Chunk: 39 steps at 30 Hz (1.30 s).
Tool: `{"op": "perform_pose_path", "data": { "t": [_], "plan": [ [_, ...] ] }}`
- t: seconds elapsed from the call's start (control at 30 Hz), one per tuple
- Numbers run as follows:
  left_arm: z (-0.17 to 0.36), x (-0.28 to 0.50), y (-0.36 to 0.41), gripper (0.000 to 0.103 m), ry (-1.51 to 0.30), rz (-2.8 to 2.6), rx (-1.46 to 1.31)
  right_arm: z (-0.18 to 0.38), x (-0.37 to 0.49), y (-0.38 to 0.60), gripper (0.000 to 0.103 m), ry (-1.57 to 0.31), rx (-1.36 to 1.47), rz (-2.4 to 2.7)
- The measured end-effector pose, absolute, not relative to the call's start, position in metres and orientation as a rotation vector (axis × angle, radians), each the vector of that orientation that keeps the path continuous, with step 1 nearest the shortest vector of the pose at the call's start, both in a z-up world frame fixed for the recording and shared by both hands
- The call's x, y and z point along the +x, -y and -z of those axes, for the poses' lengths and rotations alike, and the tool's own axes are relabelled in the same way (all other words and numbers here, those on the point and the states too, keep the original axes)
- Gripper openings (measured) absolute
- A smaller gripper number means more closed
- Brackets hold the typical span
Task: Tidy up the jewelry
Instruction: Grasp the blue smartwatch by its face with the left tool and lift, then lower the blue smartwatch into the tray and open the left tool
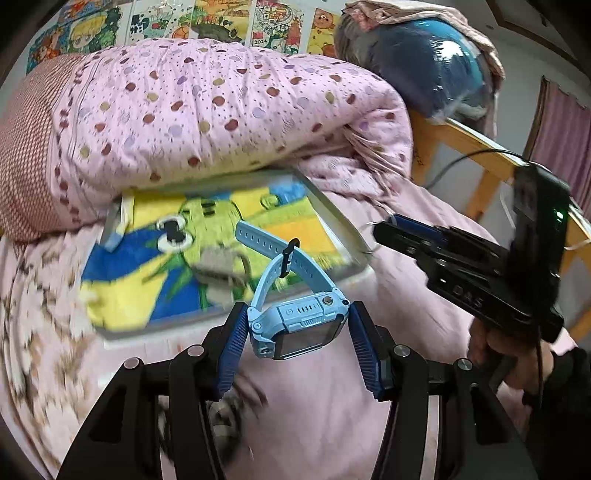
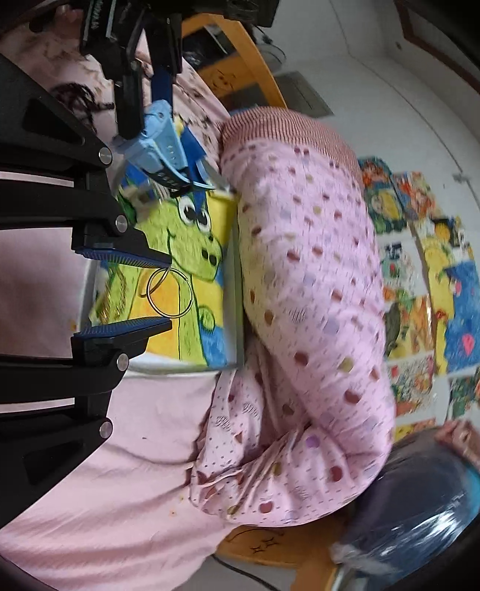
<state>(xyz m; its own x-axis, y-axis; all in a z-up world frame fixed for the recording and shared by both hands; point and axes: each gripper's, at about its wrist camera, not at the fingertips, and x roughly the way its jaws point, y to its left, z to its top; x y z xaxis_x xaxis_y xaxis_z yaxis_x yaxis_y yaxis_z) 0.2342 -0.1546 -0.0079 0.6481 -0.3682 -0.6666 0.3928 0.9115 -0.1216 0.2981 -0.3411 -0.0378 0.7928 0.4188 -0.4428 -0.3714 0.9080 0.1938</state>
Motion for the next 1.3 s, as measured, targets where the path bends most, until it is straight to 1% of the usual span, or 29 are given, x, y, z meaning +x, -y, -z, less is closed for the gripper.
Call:
{"op": "perform_pose_path", "data": {
  "t": [0.2,0.37,0.63,0.8,0.87,0.93,1.03,1.07,1.1,1.13,1.23,1.27,1.3],
  "plan": [
    [0.018,0.286,0.160,0.049,-0.765,0.422,0.078,0.063,0.312,0.344,0.026,-0.580,0.081,-0.401],
    [0.038,0.314,0.168,0.049,-0.833,0.421,0.083,0.075,0.317,0.345,0.026,-0.621,0.065,-0.385],
    [0.061,0.334,0.174,0.049,-0.931,0.418,0.053,0.082,0.322,0.346,0.027,-0.660,0.058,-0.367],
    [0.067,0.339,0.176,0.050,-0.963,0.412,0.066,0.082,0.322,0.346,0.027,-0.660,0.058,-0.370],
    [0.068,0.340,0.174,0.050,-0.969,0.410,0.046,0.081,0.322,0.348,0.031,-0.654,0.067,-0.363],
    [0.067,0.341,0.171,0.050,-0.974,0.407,0.017,0.079,0.321,0.352,0.044,-0.643,0.086,-0.356],
    [0.061,0.341,0.166,0.052,-0.956,0.404,-0.028,0.073,0.320,0.356,0.045,-0.621,0.106,-0.348],
    [0.057,0.340,0.163,0.056,-0.939,0.396,-0.041,0.071,0.319,0.356,0.045,-0.614,0.107,-0.344],
    [0.052,0.338,0.160,0.060,-0.920,0.388,-0.049,0.067,0.317,0.357,0.051,-0.599,0.109,-0.339],
    [0.049,0.336,0.160,0.061,-0.905,0.383,-0.051,0.064,0.316,0.358,0.062,-0.586,0.112,-0.339],
    [0.035,0.328,0.154,0.065,-0.850,0.360,-0.054,0.049,0.305,0.358,0.080,-0.524,0.128,-0.345],
    [0.030,0.324,0.152,0.070,-0.832,0.349,-0.056,0.045,0.302,0.358,0.081,-0.510,0.133,-0.350],
    [0.025,0.320,0.149,0.074,-0.813,0.340,-0.061,0.041,0.301,0.356,0.083,-0.500,0.134,-0.353]
  ]
}}
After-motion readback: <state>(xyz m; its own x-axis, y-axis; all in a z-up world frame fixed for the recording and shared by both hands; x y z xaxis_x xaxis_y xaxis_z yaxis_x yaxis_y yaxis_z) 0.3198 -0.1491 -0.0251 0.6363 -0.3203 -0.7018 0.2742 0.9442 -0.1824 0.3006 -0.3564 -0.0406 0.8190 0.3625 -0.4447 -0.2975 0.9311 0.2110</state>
